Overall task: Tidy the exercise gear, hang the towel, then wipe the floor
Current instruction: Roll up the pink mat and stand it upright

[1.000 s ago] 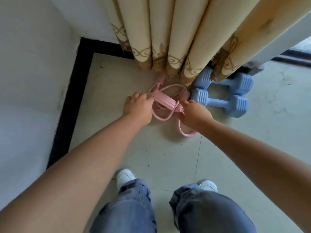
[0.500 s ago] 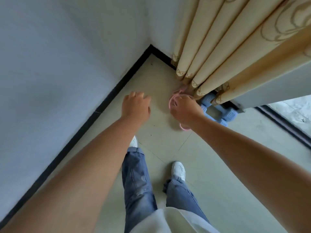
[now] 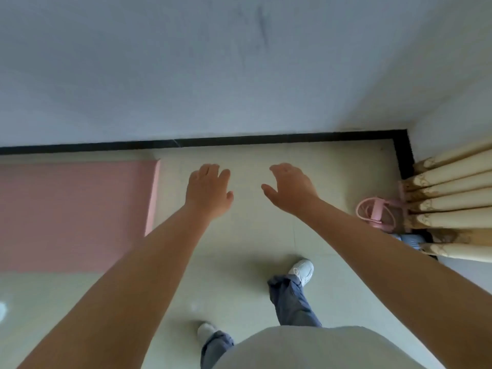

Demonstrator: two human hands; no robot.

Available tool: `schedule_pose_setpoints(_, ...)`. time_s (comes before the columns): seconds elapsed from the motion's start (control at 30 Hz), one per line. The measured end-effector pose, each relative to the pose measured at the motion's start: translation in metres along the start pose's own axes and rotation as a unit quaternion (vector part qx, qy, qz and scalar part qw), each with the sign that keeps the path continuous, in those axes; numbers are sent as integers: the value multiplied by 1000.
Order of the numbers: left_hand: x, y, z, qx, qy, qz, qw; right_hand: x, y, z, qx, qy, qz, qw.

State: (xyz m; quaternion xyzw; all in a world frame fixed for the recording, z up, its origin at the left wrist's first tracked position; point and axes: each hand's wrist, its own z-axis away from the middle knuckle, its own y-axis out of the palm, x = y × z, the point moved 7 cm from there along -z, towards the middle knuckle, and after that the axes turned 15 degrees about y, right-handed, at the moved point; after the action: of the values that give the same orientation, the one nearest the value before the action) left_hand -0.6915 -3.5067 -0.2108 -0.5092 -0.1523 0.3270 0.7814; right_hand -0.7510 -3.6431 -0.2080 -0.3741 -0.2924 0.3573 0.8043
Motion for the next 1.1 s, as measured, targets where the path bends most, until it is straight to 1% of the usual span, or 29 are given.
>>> schedule_pose_setpoints(0.1, 58, 35, 84, -3, -59, 53, 997, 82, 49, 37, 15, -55, 39, 998)
schedule_pose_setpoints(0.2, 107, 76, 171, -2, -101, 98, 990, 154, 106, 80, 35, -86, 69, 993)
schedule_pose_setpoints(0.3, 151, 112, 252, 7, -140, 116, 983, 222, 159, 122, 67, -110, 88, 988)
schedule_pose_setpoints(0.47, 212, 149, 337, 8, -177, 137, 975, 317, 217, 164, 96, -145, 103, 979)
schedule_pose_setpoints(0.57, 244, 161, 362, 6, -198, 146, 969, 358, 237, 172, 99, -157, 109, 976)
schedule_pose_setpoints(0.67, 276, 170, 368, 23, -199, 151, 968, 387, 252, 164, 110, -155, 112, 975)
schedule_pose_setpoints(0.8, 325, 172, 359, 54, -180, 142, 972, 418, 267, 132, 131, -119, 105, 979)
schedule_pose_setpoints(0.93, 392, 167, 347, 78, -169, 130, 974, 454, 272, 99, 146, -65, 94, 983)
schedule_pose_setpoints(1.1, 483, 163, 332, 64, -181, 143, 971, 514, 283, 67, 149, -29, 87, 985)
